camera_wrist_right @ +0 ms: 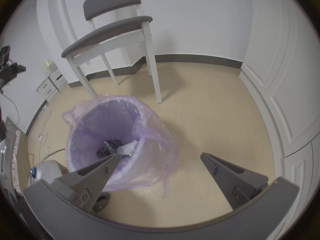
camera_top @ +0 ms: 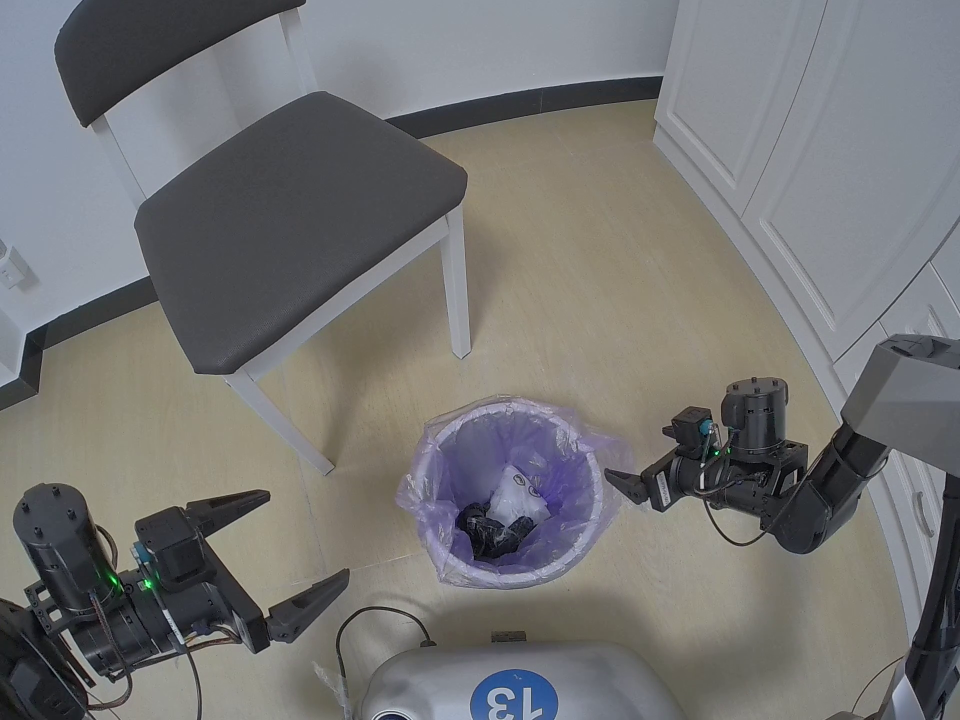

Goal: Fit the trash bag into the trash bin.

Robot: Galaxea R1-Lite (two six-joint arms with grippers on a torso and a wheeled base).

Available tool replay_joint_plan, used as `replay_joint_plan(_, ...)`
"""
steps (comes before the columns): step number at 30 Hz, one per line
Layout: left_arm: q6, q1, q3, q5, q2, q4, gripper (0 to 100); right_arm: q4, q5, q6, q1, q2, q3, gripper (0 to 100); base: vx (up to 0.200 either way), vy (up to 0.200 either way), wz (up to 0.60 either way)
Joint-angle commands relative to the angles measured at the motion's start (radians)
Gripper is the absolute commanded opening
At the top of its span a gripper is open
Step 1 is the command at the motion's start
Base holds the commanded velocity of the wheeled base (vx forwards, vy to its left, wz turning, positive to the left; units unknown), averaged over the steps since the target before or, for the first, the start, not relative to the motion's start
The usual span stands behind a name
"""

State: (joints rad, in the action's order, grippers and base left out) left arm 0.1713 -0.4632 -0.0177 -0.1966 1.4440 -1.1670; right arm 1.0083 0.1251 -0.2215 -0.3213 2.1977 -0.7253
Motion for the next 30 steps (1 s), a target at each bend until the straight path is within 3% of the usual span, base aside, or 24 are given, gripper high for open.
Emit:
replay_joint_plan(1, -0.105, -0.005, -0.102, 0.101, 0.312, -0.088, 100, 0.098, 0.039, 0.355, 0.073, 0.151, -0.052, 100, 0.000, 0.000, 0.00)
replay_joint_plan(3, -0.145, 0.003, -0.168, 0.163, 0.392, -0.092, 100, 0.113, 0.034, 0.462, 0.057, 0.142, -0.066, 100, 0.000, 0.000, 0.00)
replay_joint_plan(5, -0.161, 0.009, -0.223, 0.177, 0.460, -0.082, 100, 0.121, 0.031, 0.524, 0.056, 0.143, -0.077, 100, 0.000, 0.000, 0.00)
replay_joint_plan(15, -0.225, 0.006, -0.447, 0.180, 0.740, -0.028, 100, 0.119, -0.025, 0.505, 0.045, 0.076, -0.034, 100, 0.000, 0.000, 0.00)
replay_joint_plan(18, -0.286, -0.008, -0.567, 0.218, 0.751, 0.139, 100, 0.119, -0.048, 0.482, 0.045, 0.073, -0.025, 100, 0.000, 0.000, 0.00)
replay_joint_plan(20, -0.286, -0.008, -0.567, 0.218, 0.751, 0.139, 100, 0.119, -0.048, 0.482, 0.045, 0.073, -0.025, 100, 0.000, 0.000, 0.00)
replay_joint_plan(21, -0.369, -0.038, -0.670, 0.259, 0.736, 0.270, 100, 0.119, -0.056, 0.478, 0.042, 0.074, -0.029, 100, 0.000, 0.000, 0.00)
replay_joint_plan(22, -0.383, -0.045, -0.696, 0.266, 0.734, 0.293, 100, 0.119, -0.056, 0.476, 0.042, 0.073, -0.032, 100, 0.000, 0.000, 0.00)
replay_joint_plan(30, -0.408, -0.094, -0.869, 0.370, 0.773, 0.483, 100, 0.118, -0.055, 0.473, 0.033, 0.076, -0.045, 100, 0.000, 0.000, 0.00)
